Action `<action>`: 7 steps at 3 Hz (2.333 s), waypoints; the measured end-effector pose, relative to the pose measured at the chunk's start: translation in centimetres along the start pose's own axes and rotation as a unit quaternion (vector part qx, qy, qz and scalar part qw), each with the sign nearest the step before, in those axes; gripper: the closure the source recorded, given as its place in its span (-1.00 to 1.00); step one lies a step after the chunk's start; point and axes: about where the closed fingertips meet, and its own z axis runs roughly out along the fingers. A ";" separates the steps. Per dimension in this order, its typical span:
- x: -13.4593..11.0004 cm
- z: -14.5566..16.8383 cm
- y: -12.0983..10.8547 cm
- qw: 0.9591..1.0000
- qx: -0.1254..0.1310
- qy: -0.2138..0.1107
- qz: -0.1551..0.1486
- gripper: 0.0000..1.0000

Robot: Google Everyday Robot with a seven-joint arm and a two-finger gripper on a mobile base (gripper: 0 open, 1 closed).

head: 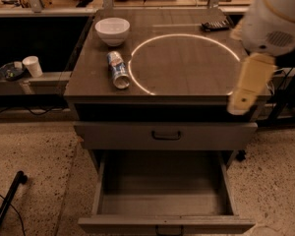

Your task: Place redbull can into middle drawer

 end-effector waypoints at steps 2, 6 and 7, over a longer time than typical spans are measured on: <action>-12.3 9.7 -4.7 0.998 -0.046 0.016 0.029 -1.00; -22.8 16.4 -7.0 0.977 -0.012 0.005 0.214 -1.00; -24.2 17.7 -6.7 0.974 -0.012 0.016 0.228 -1.00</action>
Offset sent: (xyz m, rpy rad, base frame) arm 0.1443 0.1812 -0.0895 0.0127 0.1989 -0.1742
